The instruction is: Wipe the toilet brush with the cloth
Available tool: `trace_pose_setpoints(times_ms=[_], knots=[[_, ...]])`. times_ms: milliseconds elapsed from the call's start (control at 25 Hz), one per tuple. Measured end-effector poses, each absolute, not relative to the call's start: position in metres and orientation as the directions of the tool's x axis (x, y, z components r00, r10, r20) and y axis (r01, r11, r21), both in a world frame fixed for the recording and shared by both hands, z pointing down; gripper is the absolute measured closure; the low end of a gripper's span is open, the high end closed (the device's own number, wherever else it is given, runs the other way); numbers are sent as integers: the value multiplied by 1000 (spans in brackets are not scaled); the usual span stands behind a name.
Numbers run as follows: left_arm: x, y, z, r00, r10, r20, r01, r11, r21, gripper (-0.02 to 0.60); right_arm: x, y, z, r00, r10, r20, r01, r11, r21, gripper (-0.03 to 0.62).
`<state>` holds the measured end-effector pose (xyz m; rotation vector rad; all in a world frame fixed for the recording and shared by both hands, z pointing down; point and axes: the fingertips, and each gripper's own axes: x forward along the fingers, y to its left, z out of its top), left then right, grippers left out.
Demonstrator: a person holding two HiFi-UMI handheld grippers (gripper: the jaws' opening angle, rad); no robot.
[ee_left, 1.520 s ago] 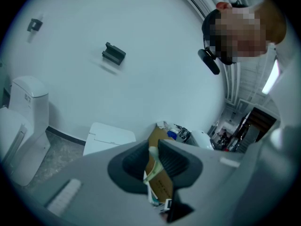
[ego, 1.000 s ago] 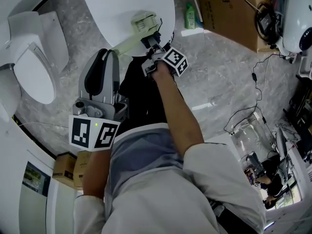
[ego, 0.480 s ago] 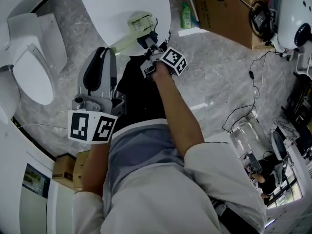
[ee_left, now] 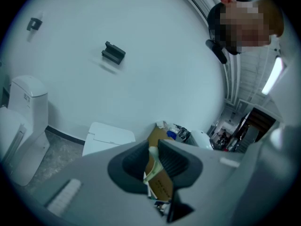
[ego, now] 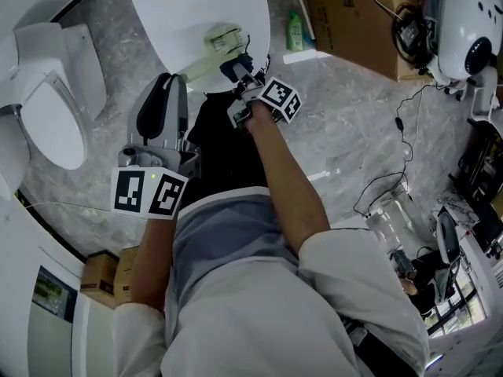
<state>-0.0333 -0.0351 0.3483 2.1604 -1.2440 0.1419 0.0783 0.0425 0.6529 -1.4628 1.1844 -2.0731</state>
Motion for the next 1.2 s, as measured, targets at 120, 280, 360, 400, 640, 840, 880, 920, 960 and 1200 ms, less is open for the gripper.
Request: trace_pose_setpoints(times_ms=[120,280,360,400,640,840,880,920,960,1200], knots=[[-34,-35,348,548,-740,389,-809,-353,469,581,78,42,649,-410,-677,611,-182,-595,-783,505],[-34,-37,348,547,-740,392,-811,-351,469,581,78,42,644,-408,-681,608,-166,-600,-783,505],[-34,-38,348,546,-740,393,-811,-349,469,581,79,42,641,-409,-681,608,-159,-603,-782,505],[-34,-39,347,545,-740,393,-811,-348,469,581,79,42,639,-410,-680,608,-158,-603,-782,505],[-36,-41,347,543,-742,393,-812,-344,472,581,80,42,631,-418,-673,610,-166,-603,-780,505],[-36,-43,347,541,-744,392,-811,-339,477,581,82,40,624,-432,-665,609,-183,-596,-782,505],[-37,-43,347,541,-745,391,-811,-338,477,581,81,40,622,-442,-662,606,-194,-589,-785,505],[-38,-43,347,540,-745,391,-811,-337,478,581,81,40,620,-454,-656,602,-207,-580,-788,505],[-38,-42,346,539,-746,390,-811,-336,478,581,81,40,617,-467,-651,598,-223,-568,-792,505],[-38,-44,345,530,-755,387,-814,-324,482,581,95,29,605,-528,-625,575,-300,-496,-815,505]])
